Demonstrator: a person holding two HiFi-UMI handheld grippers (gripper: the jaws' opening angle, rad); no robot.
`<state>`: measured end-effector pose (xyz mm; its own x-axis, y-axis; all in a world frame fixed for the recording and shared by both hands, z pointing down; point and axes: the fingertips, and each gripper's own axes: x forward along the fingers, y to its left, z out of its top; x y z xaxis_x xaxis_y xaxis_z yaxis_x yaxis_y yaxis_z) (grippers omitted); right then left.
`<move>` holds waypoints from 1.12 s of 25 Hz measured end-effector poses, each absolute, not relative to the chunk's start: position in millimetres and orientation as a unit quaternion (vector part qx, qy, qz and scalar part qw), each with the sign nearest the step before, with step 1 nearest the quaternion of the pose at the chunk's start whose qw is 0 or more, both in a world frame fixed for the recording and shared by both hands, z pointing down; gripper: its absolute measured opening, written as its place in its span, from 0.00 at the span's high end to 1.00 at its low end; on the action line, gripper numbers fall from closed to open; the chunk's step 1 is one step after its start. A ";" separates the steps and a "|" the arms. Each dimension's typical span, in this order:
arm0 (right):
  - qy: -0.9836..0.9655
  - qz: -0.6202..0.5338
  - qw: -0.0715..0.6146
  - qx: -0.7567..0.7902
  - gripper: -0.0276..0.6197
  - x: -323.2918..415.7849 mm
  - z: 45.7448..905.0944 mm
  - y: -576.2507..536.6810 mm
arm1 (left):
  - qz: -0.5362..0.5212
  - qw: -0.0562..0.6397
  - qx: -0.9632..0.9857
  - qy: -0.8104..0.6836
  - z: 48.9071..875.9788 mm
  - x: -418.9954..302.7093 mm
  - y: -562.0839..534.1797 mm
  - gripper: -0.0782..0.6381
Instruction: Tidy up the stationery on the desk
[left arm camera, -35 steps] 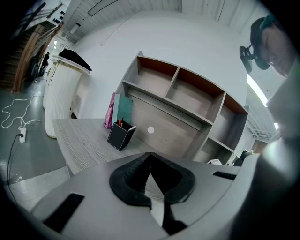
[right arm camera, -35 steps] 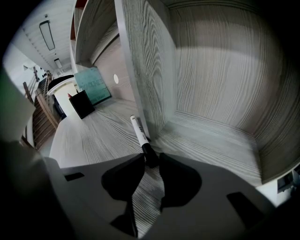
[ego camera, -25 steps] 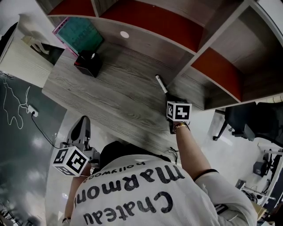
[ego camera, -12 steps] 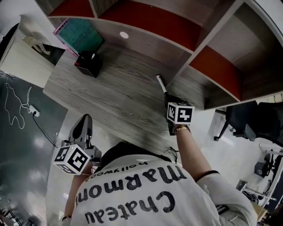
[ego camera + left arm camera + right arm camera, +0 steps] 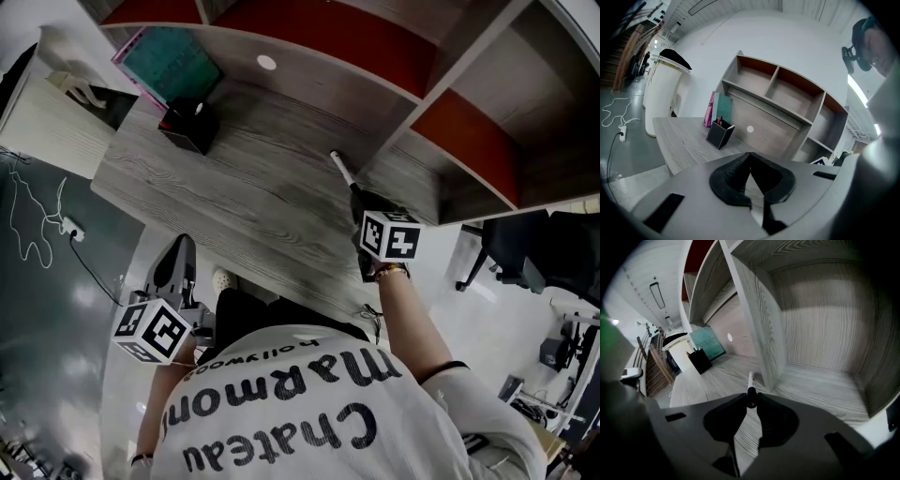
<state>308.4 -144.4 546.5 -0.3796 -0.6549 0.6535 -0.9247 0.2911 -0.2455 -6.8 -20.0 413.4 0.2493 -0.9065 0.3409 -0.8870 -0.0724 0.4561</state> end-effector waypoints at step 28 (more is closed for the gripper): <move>-0.767 0.276 0.139 0.563 0.84 223.5 448.4 -154.0 | -0.004 0.259 0.824 -0.503 390.1 -77.3 -122.7 0.87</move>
